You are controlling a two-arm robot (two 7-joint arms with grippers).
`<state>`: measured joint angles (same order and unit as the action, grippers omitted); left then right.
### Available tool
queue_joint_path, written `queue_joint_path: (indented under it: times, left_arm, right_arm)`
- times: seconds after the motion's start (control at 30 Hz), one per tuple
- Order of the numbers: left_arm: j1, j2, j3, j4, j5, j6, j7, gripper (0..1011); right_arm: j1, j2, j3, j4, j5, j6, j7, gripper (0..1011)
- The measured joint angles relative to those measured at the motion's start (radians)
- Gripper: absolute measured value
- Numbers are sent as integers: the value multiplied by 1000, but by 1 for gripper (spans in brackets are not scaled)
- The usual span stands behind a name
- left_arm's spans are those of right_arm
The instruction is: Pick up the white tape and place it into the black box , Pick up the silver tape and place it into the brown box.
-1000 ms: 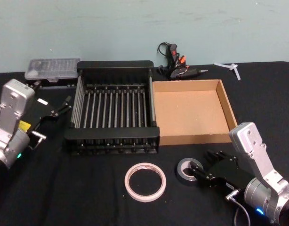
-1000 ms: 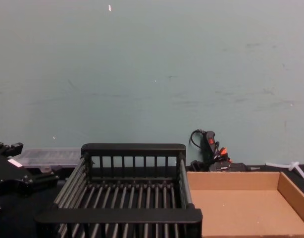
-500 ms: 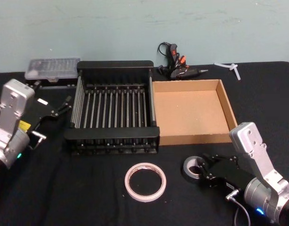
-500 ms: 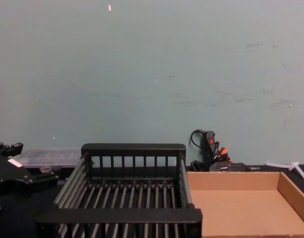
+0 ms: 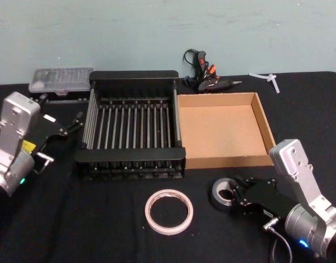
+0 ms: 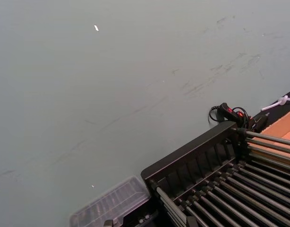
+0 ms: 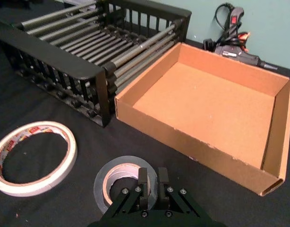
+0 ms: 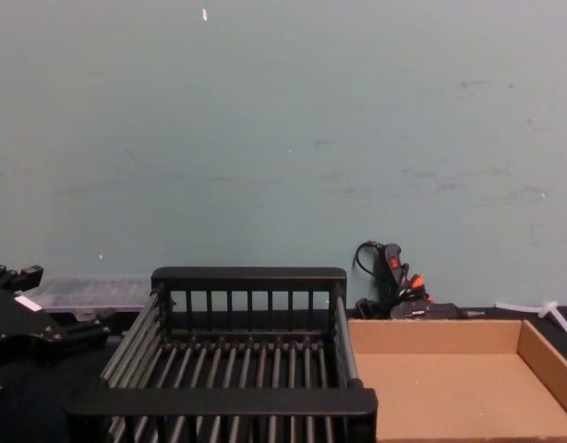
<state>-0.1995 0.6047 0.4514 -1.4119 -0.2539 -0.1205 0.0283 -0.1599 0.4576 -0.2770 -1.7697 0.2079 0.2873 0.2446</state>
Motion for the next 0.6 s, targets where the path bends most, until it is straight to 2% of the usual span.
queue_joint_path:
  times: [0.33, 0.6]
  left_arm:
    - [0, 0, 0, 0, 0, 0, 0, 1001]
    - [0, 0, 0, 0, 0, 0, 0, 1001]
  right_arm:
    - [-5, -6, 30, -49, 2, -18, 41, 133]
    - [22, -13, 47, -65, 10, -42, 51, 133]
